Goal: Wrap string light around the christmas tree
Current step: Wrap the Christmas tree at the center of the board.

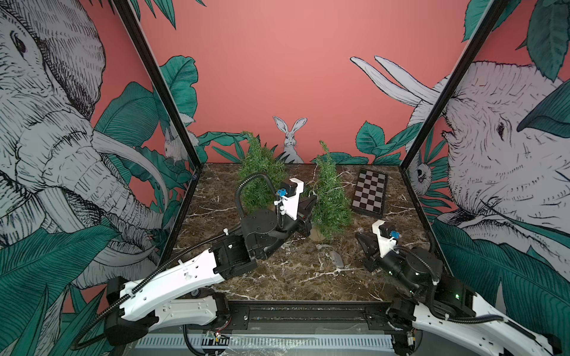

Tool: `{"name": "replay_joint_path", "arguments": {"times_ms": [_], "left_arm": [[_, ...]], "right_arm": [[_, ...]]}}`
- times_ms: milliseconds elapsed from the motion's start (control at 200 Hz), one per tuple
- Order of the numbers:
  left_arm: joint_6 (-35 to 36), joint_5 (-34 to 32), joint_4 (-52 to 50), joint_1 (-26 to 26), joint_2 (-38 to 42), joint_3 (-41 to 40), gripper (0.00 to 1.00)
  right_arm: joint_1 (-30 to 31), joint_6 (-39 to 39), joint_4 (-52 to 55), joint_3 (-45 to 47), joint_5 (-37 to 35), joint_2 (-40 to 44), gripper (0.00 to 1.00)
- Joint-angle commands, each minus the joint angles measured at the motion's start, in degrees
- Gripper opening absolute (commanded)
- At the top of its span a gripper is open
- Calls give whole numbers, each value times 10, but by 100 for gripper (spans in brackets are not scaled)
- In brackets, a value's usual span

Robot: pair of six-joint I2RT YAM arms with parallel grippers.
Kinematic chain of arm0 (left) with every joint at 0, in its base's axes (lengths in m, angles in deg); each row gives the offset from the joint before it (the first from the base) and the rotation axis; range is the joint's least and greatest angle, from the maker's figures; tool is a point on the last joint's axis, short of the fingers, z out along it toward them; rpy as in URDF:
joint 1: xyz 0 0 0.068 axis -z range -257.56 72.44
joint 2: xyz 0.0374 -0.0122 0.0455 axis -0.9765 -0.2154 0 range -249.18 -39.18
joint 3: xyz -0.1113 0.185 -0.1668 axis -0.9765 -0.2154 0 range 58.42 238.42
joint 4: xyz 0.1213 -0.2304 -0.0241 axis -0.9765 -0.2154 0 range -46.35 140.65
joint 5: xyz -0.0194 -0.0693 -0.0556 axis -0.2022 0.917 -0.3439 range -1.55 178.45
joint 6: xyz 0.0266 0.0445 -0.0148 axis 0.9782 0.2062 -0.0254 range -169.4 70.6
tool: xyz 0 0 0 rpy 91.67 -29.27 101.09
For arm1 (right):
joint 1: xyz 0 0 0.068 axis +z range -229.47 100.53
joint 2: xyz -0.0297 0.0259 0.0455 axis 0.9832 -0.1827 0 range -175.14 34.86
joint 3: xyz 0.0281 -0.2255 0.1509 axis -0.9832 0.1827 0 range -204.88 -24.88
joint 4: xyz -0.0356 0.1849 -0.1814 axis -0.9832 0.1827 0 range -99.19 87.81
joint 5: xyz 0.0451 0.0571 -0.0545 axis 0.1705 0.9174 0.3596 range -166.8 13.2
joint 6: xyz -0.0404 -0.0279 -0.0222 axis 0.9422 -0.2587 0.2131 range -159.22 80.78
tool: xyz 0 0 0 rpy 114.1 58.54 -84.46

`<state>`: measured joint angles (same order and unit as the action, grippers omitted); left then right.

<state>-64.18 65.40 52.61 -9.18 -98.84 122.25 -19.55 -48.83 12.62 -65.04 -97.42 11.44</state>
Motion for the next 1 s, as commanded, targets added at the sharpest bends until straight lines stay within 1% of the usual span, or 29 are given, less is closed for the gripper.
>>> {"name": "replay_joint_path", "arguments": {"times_ms": [0,110,145,195,280,360,470,575,650,715,825,995], "left_arm": [[-8,-26,10,2,32,-10,0],[-4,-46,8,2,42,-17,0],[-4,-49,8,2,44,-18,0],[-4,-48,8,2,46,-20,0],[-3,-46,8,2,45,-17,0],[-1,-46,8,2,44,-13,0],[0,-56,3,2,32,-3,0],[1,-48,-6,2,14,11,0],[-4,-34,-6,2,3,18,0],[-7,-20,-5,2,-4,25,0],[-9,-7,-5,1,-13,36,0],[-7,-3,-6,2,-27,58,0]], "right_arm": [[3,61,27,-40,-45,17,0],[3,90,38,-67,-126,31,0],[3,98,35,-75,-161,33,0],[3,111,33,-91,-194,31,0],[3,143,23,-112,-213,22,0],[3,174,-1,-121,-208,13,0],[3,186,-26,-128,-141,8,0],[3,183,-40,-126,-36,4,0],[3,177,-25,-128,43,-8,0],[3,172,-14,-126,96,-18,0],[3,164,0,-119,146,-29,0],[3,159,-3,-107,189,-31,0]]}}
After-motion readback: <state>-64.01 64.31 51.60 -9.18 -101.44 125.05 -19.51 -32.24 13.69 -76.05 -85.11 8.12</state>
